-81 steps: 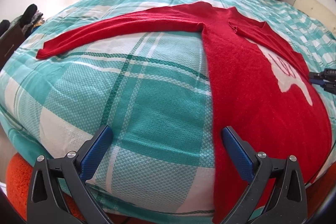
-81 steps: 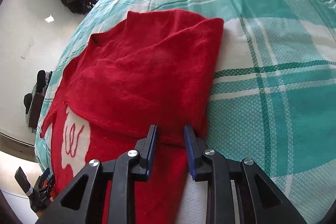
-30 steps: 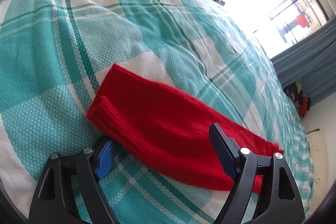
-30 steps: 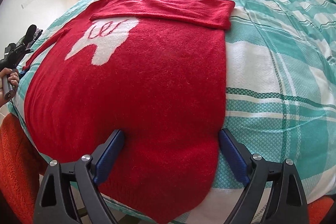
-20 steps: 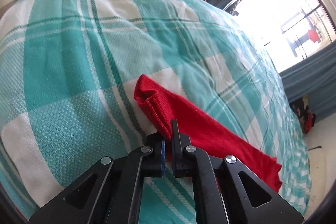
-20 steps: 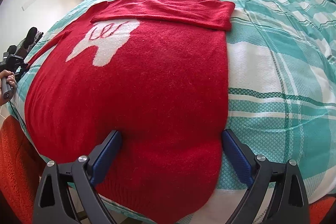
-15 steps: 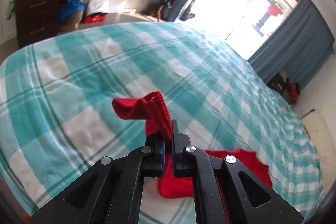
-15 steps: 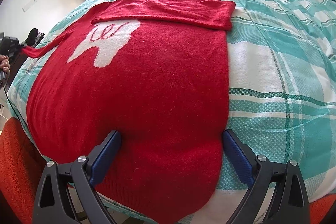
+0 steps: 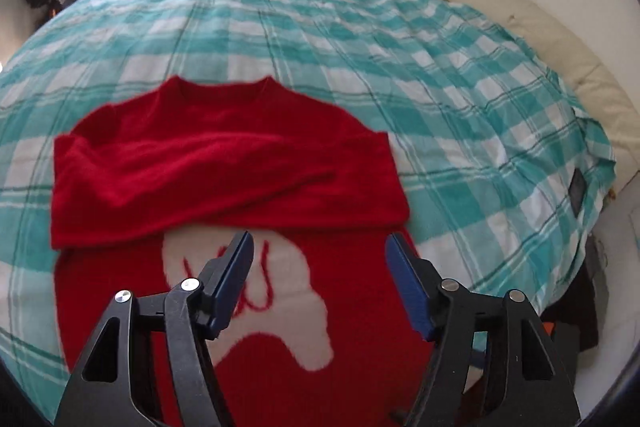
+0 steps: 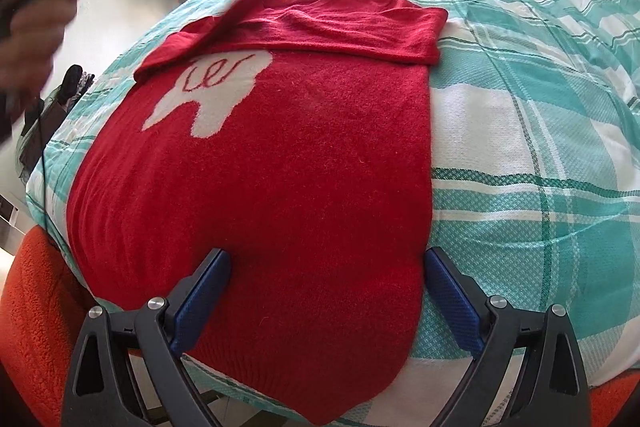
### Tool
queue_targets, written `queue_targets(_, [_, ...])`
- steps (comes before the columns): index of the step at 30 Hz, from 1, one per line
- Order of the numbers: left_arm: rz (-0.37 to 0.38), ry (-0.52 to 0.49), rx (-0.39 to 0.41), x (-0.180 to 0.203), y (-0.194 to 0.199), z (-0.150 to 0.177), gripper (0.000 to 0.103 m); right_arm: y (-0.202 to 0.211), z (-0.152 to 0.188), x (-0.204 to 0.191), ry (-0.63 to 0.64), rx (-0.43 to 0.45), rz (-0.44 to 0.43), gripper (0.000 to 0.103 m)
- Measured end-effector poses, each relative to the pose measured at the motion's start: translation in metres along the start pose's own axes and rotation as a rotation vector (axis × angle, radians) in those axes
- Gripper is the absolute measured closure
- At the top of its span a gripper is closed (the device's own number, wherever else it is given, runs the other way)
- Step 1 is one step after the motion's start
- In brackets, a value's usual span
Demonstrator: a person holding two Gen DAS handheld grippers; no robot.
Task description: Fold small clothes
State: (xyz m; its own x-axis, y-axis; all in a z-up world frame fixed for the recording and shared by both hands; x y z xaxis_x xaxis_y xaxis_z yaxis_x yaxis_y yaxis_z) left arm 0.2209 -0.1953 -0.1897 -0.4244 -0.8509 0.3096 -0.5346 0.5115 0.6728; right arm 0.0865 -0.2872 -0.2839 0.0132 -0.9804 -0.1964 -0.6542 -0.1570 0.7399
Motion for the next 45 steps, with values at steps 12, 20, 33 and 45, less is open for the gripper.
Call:
queue_targets(12, [-0.275,0.125,-0.018,-0.198,0.023,0.015,0.03,0.016,-0.111,-0.002,-0.298,0.141,-0.332,0.014])
queue_targets(20, [-0.355,0.034,0.007,-0.201,-0.002,0.006,0.03,-0.148,-0.18,0.039,-0.746,-0.049,-0.351,0.042])
queue_targets(33, [-0.317,0.221,0.041,-0.224,0.009,0.013,0.098,-0.124,-0.16,0.058,-0.564,0.031,-0.089,0.099])
queue_targets(45, [-0.278,0.175,0.134,-0.183,0.087,0.009,0.072,-0.028,-0.166,0.044,-0.2,0.123,-0.13,0.035])
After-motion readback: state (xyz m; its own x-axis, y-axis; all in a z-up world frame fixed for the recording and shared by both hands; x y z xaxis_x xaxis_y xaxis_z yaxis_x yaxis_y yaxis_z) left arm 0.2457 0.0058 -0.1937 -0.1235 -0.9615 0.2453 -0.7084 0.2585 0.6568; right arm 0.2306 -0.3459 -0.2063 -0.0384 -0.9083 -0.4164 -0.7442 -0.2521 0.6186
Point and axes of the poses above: each gripper's, at about its wrist camera, not at the fingertips, and y roughly against the way its jaws point, x to its right, z to its underside, the point moved 9 cm from there along -y, roughly the way its jaws point, and after that the axes turned 10 degrees about x, right-handed, at the moved point
